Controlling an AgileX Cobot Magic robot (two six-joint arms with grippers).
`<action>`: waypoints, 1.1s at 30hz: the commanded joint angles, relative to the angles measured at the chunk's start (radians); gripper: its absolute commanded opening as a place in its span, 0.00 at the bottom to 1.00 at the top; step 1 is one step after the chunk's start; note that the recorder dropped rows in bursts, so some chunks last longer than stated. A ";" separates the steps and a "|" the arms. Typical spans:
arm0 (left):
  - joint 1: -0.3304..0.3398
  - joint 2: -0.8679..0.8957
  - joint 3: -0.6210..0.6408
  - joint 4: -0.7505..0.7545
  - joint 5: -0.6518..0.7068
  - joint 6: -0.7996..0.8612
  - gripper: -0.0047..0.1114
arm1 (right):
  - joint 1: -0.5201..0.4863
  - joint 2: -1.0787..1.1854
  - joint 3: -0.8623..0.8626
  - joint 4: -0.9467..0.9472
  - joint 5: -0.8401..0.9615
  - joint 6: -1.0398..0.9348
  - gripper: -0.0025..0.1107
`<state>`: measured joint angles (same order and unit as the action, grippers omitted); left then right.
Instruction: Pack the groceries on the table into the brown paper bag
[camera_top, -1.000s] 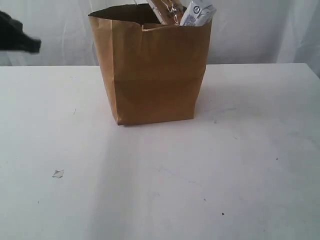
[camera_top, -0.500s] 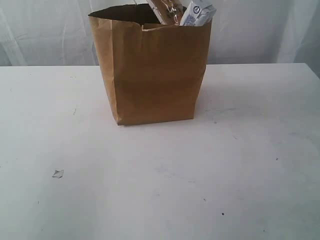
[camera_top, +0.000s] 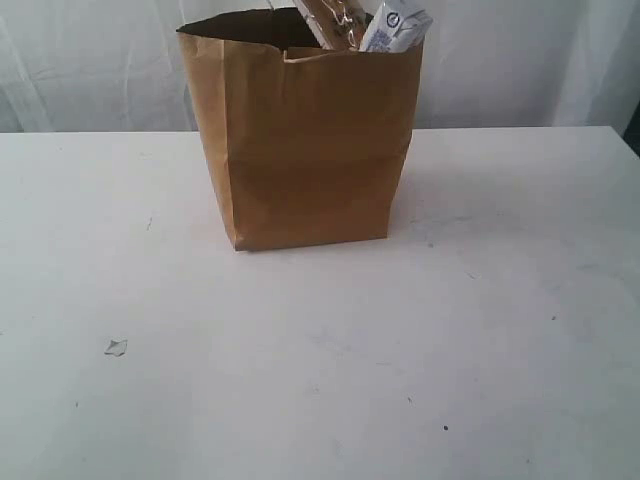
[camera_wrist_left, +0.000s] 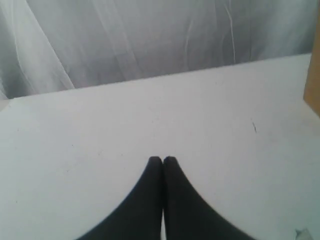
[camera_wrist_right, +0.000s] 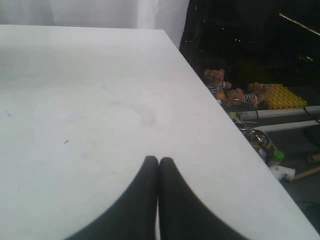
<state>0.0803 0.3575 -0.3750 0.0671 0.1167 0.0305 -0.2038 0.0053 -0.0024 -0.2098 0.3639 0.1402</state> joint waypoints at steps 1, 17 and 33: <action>0.002 -0.094 -0.034 -0.014 0.009 -0.031 0.04 | -0.006 -0.005 0.002 -0.007 -0.010 -0.005 0.02; -0.006 -0.127 0.375 0.038 -0.189 -0.229 0.04 | -0.006 -0.005 0.002 -0.007 -0.010 -0.005 0.02; -0.095 -0.358 0.375 0.075 0.233 -0.251 0.04 | -0.006 -0.005 0.002 -0.005 -0.011 -0.005 0.02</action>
<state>-0.0088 0.0042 -0.0043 0.1452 0.3201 -0.2164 -0.2038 0.0053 -0.0024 -0.2098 0.3639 0.1402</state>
